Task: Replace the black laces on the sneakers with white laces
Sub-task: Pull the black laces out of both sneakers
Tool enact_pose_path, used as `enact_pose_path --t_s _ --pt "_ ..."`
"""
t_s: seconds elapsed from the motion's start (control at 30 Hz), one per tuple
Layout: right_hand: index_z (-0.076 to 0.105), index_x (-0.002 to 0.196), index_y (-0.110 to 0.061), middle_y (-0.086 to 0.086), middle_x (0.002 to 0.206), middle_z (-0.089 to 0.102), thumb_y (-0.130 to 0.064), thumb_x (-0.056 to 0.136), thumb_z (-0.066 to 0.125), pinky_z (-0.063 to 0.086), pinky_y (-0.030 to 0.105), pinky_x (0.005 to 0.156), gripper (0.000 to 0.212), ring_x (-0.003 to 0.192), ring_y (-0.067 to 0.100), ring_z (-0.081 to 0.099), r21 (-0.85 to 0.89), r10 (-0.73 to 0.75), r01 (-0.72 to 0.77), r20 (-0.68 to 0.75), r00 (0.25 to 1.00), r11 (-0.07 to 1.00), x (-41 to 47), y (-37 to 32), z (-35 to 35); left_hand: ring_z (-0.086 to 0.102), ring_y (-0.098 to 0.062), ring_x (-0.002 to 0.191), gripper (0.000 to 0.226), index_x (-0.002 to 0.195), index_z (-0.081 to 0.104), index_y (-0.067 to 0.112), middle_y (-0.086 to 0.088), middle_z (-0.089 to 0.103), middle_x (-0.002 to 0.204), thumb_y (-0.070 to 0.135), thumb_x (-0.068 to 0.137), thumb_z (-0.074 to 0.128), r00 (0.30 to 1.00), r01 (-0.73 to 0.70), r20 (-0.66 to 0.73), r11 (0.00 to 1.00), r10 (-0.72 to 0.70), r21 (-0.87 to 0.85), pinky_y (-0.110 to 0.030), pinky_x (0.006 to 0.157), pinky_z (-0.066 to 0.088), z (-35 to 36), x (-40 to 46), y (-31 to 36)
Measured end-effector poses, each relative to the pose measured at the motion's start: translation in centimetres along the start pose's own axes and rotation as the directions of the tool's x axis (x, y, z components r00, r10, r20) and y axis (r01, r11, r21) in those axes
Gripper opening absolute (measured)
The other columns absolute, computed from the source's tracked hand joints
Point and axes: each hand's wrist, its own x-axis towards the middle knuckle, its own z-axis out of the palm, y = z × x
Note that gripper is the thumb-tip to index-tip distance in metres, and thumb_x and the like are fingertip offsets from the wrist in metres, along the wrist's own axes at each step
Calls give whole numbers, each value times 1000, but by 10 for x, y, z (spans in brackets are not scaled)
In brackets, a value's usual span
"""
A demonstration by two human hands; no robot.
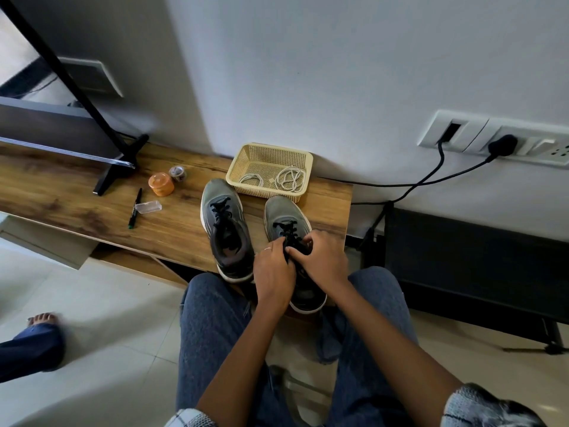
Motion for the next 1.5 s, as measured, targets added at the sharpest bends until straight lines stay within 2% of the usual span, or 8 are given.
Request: enact_pose_path --t_s 0.27,0.4,0.6,0.8,0.93,1.1,1.3,1.5 --pt "62 84 -15 -2 80 60 -35 87 58 38 27 58 20 76 14 57 45 -16 19 -63 998 999 1 6 1 60 -27 103 36 126 56 10 -10 66 112 16 91 56 1000 -2 -18 999 1 -37 -39 90 47 3 0 -1" --pt "53 66 -14 -2 65 53 -30 84 56 33 28 50 24 62 14 51 86 -50 62 -142 989 994 -1 8 4 62 -25 99 35 125 56 12 -8 67 109 17 91 56 1000 4 -30 1000 -5 -26 -36 85 47 4 -1 -2" --pt "56 65 -8 2 63 54 -23 87 55 36 30 51 26 57 12 47 237 29 21 -207 978 971 1 2 0 62 -25 100 38 128 54 16 -6 67 109 21 90 56 999 30 -25 999 -29 32 -43 90 47 3 0 -4" --pt "59 63 -14 1 67 65 -16 88 54 49 35 70 26 70 18 59 707 361 -293 56 931 644 21 9 -26 54 -25 106 37 121 53 19 -3 61 113 19 85 60 998 34 -63 996 -29 79 -42 87 44 1 -1 0" --pt "64 79 -9 3 77 66 -23 90 56 49 44 83 20 82 24 62 538 363 -318 23 931 781 29 23 -32 53 -24 108 42 123 54 22 -1 59 117 17 83 63 996 -28 -85 991 40 134 -41 87 43 3 2 3" --pt "64 96 -23 -7 100 61 -26 92 52 30 37 92 13 108 20 50 218 239 -223 -51 970 950 21 20 -29 56 -26 106 30 113 66 22 1 63 116 19 83 66 981 -142 -90 958 169 251 -43 85 44 4 19 1" --pt "63 93 -15 -2 91 59 -34 88 60 47 33 77 20 87 13 54 185 -131 127 8 991 974 1 3 -11 56 -25 98 12 94 67 20 0 66 100 27 84 66 974 -164 -74 894 214 416 -43 84 42 5 30 -1" --pt "66 89 -10 4 88 64 -25 90 59 48 35 70 17 83 19 58 103 -117 122 -45 992 987 -2 5 -4 59 -24 89 9 88 64 18 1 65 93 24 82 68 951 -203 -160 925 264 322 -42 77 46 11 25 -12"
